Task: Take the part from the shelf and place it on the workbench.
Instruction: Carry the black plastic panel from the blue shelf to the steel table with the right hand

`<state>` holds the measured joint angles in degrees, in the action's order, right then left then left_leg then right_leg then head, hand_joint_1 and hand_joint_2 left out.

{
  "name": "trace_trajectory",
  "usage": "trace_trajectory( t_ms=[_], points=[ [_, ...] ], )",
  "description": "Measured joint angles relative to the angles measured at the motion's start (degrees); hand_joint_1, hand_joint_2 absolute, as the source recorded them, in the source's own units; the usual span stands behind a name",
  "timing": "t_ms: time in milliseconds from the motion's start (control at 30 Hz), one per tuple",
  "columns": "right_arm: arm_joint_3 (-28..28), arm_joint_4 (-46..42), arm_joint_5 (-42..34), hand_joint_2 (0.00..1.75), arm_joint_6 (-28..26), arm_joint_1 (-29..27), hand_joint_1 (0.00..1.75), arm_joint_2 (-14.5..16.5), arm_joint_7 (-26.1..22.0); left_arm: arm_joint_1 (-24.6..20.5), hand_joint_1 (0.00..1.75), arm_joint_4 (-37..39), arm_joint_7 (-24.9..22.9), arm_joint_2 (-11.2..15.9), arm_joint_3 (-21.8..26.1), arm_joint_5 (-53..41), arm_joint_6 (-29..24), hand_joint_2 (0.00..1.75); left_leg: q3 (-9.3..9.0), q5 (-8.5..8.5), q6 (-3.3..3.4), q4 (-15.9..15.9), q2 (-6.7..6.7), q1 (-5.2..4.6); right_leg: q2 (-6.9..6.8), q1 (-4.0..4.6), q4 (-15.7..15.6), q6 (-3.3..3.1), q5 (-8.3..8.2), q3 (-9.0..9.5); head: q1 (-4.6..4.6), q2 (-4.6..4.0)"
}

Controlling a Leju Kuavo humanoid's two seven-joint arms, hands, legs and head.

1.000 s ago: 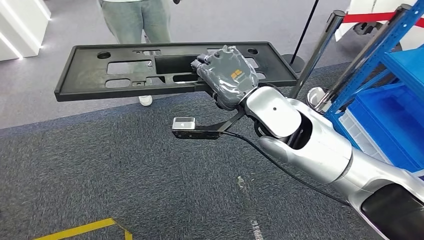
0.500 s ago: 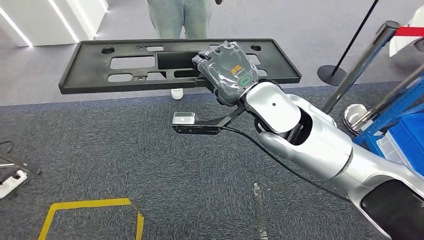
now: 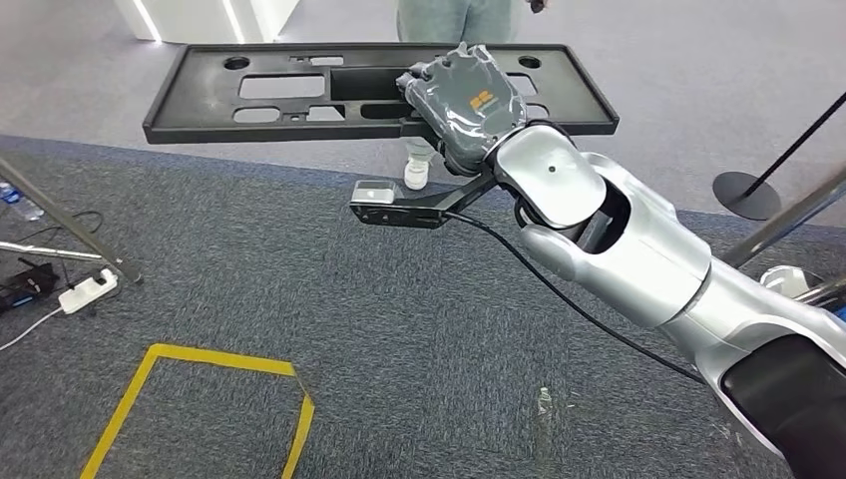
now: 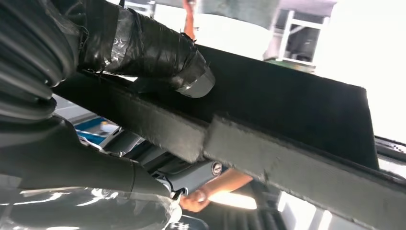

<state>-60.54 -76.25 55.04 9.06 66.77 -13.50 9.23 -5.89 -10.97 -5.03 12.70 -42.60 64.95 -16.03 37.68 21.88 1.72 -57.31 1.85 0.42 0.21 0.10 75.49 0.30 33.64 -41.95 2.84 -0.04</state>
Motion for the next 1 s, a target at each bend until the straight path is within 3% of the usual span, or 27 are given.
trace_trajectory(
  t_ms=[33, 67, 100, 167, 233, 300, 333, 367, 433, 467, 533, 567, 600, 667, 700, 733, 800, 833, 900, 933, 1000],
  points=[
    [0.0, 0.37, 0.0, 1.75, 0.04, -0.03, 1.75, -0.02, 0.02, 0.0, 0.0, 0.0, 0.01, -0.02, 0.0, 0.01, 0.04, 1.75, 0.0, 0.03, -0.03, -0.12, 0.88, 0.08, 0.05, -0.19, 0.56, 0.16, -0.68, -0.58, 0.01, 0.0],
    [0.0, 0.73, -0.01, 1.75, 0.14, 0.03, 1.75, -0.07, 0.13, 0.01, 0.0, 0.0, 0.04, -0.04, 0.0, 0.02, 0.08, 1.75, 0.0, 0.1, -0.14, -0.33, 1.79, 0.23, 0.14, -0.43, -1.29, 0.31, -2.39, 0.04, 0.0, 0.0],
    [0.0, 1.07, -0.1, 1.75, 0.31, 0.24, 1.75, -0.15, 0.31, 0.02, 0.0, 0.0, 0.11, -0.07, 0.0, 0.04, 0.11, 1.75, 0.05, 0.25, -0.36, -0.68, 2.73, 0.43, 0.64, -0.78, -4.94, 0.52, -4.68, 1.6, -0.01, 0.0],
    [0.0, 1.83, -0.47, 1.75, 0.89, 1.15, 1.75, -0.52, 0.79, 0.0, 0.0, 0.01, 0.27, 0.01, 0.0, 0.14, 0.09, 1.75, 0.65, 0.64, -1.07, -1.74, 4.46, 0.71, 3.35, -1.58, -11.92, 0.96, -7.42, 4.73, -0.08, 0.0],
    [0.04, 2.57, -1.1, 1.75, 1.53, 2.38, 1.75, -0.97, 1.16, -0.02, 0.0, 0.01, 0.29, 0.14, 0.0, 0.27, -0.05, 1.75, 1.57, 0.58, -1.83, -2.3, 5.91, 0.96, 4.89, -1.75, -14.3, 0.97, -7.55, 5.79, -0.13, 0.0],
    [0.1, 3.44, -1.78, 1.75, 1.98, 3.5, 1.75, -1.28, 1.36, 0.21, 0.0, 0.01, 0.07, 0.2, 0.0, 0.36, -0.21, 1.75, 2.09, 0.14, -2.49, -2.12, 7.23, 1.32, 3.44, -1.57, -14.47, 0.33, -7.71, 5.91, -0.16, 0.0],
    [0.14, 3.93, -2.05, 1.75, 2.13, 3.98, 1.75, -1.4, 1.41, 0.4, 0.0, 0.01, -0.1, 0.18, -0.01, 0.39, -0.26, 1.75, 2.35, 0.29, -2.72, -2.42, 6.66, 1.26, 2.64, -1.55, -14.6, -0.07, -7.82, 6.02, -0.02, 0.0],
    [0.17, 4.36, -2.26, 1.75, 2.2, 4.48, 1.75, -1.53, 1.43, 0.52, 0.0, 0.01, -0.24, 0.19, -0.01, 0.4, -0.28, 1.75, 3.01, 1.08, -2.86, -3.76, 5.09, 1.14, 1.85, -1.54, -14.8, -0.49, -8.0, 6.12, 0.21, 0.0],
    [0.22, 5.09, -2.57, 1.75, 2.25, 5.52, 1.75, -1.73, 1.46, 0.57, 0.0, 0.01, -0.43, 0.16, -0.02, 0.44, -0.28, 1.75, 5.73, 4.32, -2.94, -9.79, 0.69, 0.81, 0.41, -1.16, -15.12, -1.11, -8.25, 6.13, 0.7, 0.0],
    [0.24, 5.46, -2.68, 1.75, 2.25, 6.0, 1.75, -1.82, 1.46, 0.54, 0.0, 0.01, -0.49, 0.17, -0.02, 0.46, -0.27, 1.75, 7.44, 6.1, -2.91, -13.71, -0.61, 0.81, -0.34, -0.89, -15.2, -1.3, -8.33, 6.05, 0.82, 0.0],
    [0.24, 6.26, -2.81, 1.75, 2.26, 6.5, 1.75, -2.0, 1.45, 0.52, 0.0, 0.0, -0.57, 0.11, -0.02, 0.52, -0.21, 1.75, 9.08, 7.43, -2.59, -18.02, -1.35, 0.72, -1.9, -0.46, -15.22, -1.43, -8.32, 5.96, 0.84, 0.0],
    [0.24, 6.61, -2.86, 1.75, 2.26, 6.58, 1.75, -2.09, 1.45, 0.51, 0.0, 0.0, -0.6, 0.09, -0.02, 0.56, -0.16, 1.75, 8.27, 6.64, -2.31, -17.05, -1.48, 0.58, -2.71, -0.28, -15.22, -1.49, -8.28, 5.97, 0.83, 0.0],
    [0.24, 6.88, -2.92, 1.75, 2.26, 6.66, 1.75, -2.15, 1.45, 0.48, 0.0, 0.0, -0.62, 0.08, -0.02, 0.61, -0.13, 1.75, 6.27, 5.05, -1.96, -13.83, -1.88, 0.3, -3.5, -0.16, -15.22, -1.53, -8.23, 6.02, 0.82, 0.0],
    [0.25, 7.3, -3.08, 1.75, 2.26, 7.06, 1.75, -2.25, 1.49, 0.38, 0.0, 0.0, -0.62, 0.1, -0.02, 0.7, -0.09, 1.75, 1.67, 2.7, -1.18, -5.78, -4.23, -0.82, -4.92, 0.04, -15.32, -1.52, -8.12, 6.15, 0.81, 0.0],
    [0.26, 7.49, -3.18, 1.75, 2.27, 7.36, 1.75, -2.33, 1.54, 0.31, 0.0, 0.0, -0.63, 0.13, -0.02, 0.78, -0.09, 1.75, 0.22, 2.22, -0.81, -3.13, -5.15, -1.4, -5.57, 0.1, -15.42, -1.44, -8.08, 6.2, 0.82, 0.0],
    [0.27, 7.7, -3.29, 1.75, 2.27, 7.6, 1.75, -2.44, 1.59, 0.27, 0.0, 0.01, -0.63, 0.17, -0.02, 0.88, -0.12, 1.75, -0.34, 2.29, -0.55, -1.93, -5.57, -1.86, -6.19, 0.15, -15.52, -1.3, -8.04, 6.26, 0.81, 0.0],
    [0.28, 8.09, -3.52, 1.75, 2.27, 7.84, 1.75, -2.61, 1.66, 0.33, 0.0, 0.02, -0.64, 0.33, -0.02, 1.06, -0.2, 1.75, -0.7, 1.97, -0.14, -1.2, -4.36, -2.02, -7.28, 0.19, -15.76, -0.87, -7.92, 6.51, 0.78, 0.01],
    [0.28, 8.28, -3.62, 1.75, 2.26, 7.84, 1.75, -2.67, 1.67, 0.44, 0.0, 0.02, -0.64, 0.39, -0.02, 1.12, -0.24, 1.75, -1.06, 1.71, -0.02, -0.62, -3.71, -1.86, -6.81, 0.08, -15.57, -0.6, -7.63, 6.6, 0.7, 0.01],
    [0.28, 8.63, -3.79, 1.75, 2.22, 7.99, 1.75, -2.8, 1.72, 0.46, 0.0, 0.02, -0.69, 0.43, -0.02, 1.17, -0.27, 1.75, -1.85, 1.19, 0.33, 0.4, -2.55, -1.31, -3.73, -0.09, -12.48, -0.17, -5.66, 5.32, 0.54, 0.01],
    [0.28, 8.8, -3.84, 1.75, 2.21, 8.05, 1.75, -2.89, 1.73, 0.38, 0.0, 0.02, -0.72, 0.42, -0.02, 1.19, -0.28, 1.75, -1.94, 1.1, 0.41, 0.56, -1.97, -1.14, -1.84, -0.23, -9.05, -0.05, -4.04, 3.67, 0.43, 0.01],
    [0.26, 9.15, -3.91, 1.75, 2.21, 8.0, 1.75, -3.08, 1.75, 0.16, 0.0, 0.02, -0.76, 0.42, -0.02, 1.19, -0.33, 1.75, -1.84, 1.07, 0.53, 0.42, -0.64, -0.87, -0.25, -0.3, -1.66, 0.19, -1.42, -0.18, 0.34, 0.0]
  ],
)
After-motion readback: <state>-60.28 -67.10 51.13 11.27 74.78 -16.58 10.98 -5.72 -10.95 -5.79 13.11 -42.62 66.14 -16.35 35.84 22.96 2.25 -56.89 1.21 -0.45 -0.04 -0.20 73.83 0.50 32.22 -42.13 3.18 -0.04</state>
